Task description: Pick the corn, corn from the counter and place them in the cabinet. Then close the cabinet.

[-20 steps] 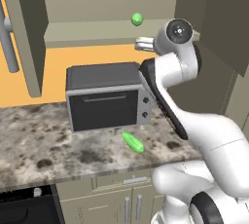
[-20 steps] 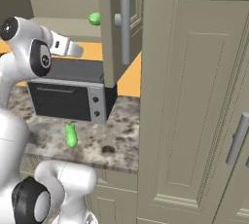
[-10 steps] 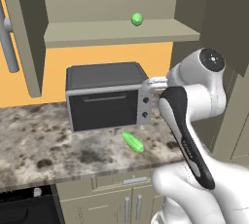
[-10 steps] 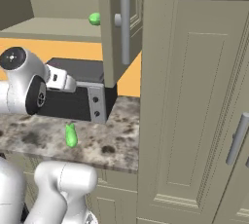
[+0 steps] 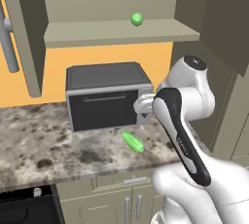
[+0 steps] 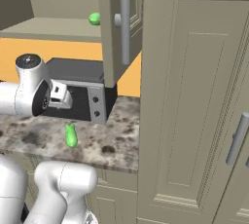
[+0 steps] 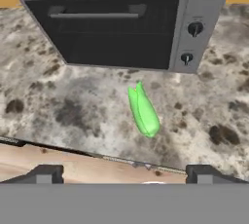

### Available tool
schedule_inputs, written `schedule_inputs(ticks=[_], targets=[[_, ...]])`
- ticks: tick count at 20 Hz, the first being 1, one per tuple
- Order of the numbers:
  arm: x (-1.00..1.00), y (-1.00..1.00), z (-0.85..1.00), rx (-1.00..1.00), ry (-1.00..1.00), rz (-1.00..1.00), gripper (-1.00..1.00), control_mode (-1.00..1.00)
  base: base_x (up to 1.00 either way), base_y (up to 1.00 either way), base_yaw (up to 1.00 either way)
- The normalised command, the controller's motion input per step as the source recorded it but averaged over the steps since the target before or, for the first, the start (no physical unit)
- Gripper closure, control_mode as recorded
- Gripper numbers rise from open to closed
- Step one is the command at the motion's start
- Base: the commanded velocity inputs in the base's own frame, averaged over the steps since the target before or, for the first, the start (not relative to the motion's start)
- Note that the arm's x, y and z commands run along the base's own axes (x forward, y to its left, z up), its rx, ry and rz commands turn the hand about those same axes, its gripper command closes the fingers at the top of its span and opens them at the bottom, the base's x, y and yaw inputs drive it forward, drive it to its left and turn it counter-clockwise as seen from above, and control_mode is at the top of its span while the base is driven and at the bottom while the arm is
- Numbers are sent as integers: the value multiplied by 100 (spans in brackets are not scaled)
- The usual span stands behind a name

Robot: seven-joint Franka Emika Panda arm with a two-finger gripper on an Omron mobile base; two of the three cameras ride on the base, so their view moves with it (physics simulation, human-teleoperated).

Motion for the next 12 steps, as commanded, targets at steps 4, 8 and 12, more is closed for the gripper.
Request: schedule_inputs(ticks=[4, 8, 12], targets=[[0, 0, -77, -7, 32, 3, -100, -100, 0, 0, 0], [14, 0, -85, -7, 21, 2, -100, -100, 0, 0, 0], [26, 0, -77, -6, 16, 2, -100, -100, 0, 0, 0]])
